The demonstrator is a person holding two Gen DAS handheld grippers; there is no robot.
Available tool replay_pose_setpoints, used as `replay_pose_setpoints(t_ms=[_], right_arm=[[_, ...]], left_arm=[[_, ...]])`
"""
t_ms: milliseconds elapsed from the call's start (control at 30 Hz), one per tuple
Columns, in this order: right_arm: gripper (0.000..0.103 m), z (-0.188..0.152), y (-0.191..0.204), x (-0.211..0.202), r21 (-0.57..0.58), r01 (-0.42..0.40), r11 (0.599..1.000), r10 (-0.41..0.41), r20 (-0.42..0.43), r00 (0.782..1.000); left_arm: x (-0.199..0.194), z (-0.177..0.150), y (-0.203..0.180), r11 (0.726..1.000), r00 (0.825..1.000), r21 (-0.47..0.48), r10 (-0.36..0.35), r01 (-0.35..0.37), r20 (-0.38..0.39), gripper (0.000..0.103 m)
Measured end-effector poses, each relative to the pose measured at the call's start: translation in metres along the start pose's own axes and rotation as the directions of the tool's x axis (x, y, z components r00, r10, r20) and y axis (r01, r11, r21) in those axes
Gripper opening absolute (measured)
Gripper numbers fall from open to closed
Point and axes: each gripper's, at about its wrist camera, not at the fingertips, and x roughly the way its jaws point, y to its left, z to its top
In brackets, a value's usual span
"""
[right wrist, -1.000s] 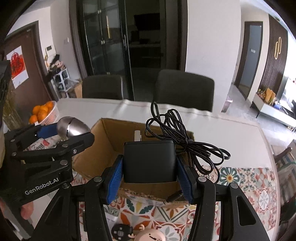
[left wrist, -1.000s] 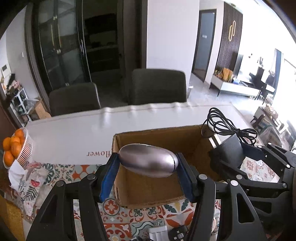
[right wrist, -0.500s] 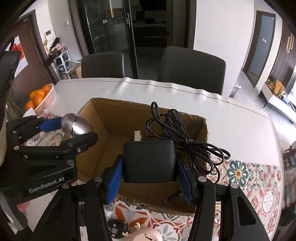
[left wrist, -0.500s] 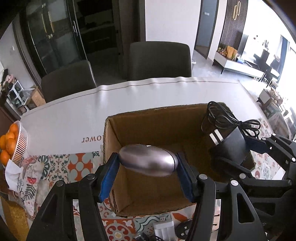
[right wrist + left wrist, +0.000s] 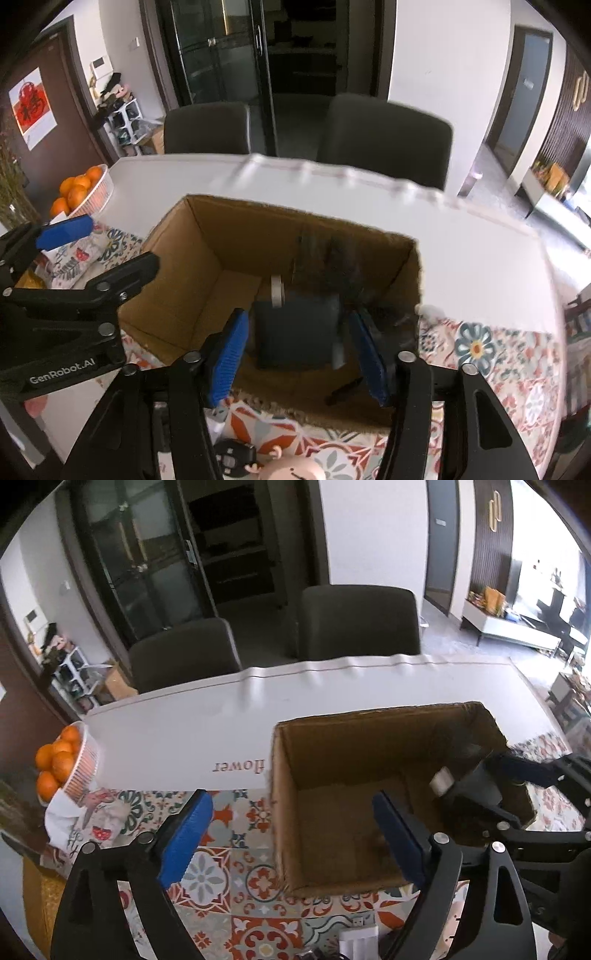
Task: Organize rigid objects
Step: 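Withdraw both tools from the box back toward the remaining items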
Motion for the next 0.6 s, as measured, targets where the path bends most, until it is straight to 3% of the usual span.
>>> replay_pose_setpoints(t_ms=[367, 600], right_arm=[[0.068, -0.014, 0.004, -0.054, 0.024, 0.098, 0.995, -0.100, 0.136, 0.986], [0.068, -0.036, -0.002, -0.084, 0.063, 0.114, 0.991, -0.124, 0.181, 0.976]], left_arm=[[-0.044, -0.014, 0.000, 0.997, 0.990, -0.012, 0.081, -0.080, 0.118, 0.098], [-0.074, -0.031, -0.005, 0.996, 0.983, -0.021, 0.085, -0.082, 0.162, 0.101]])
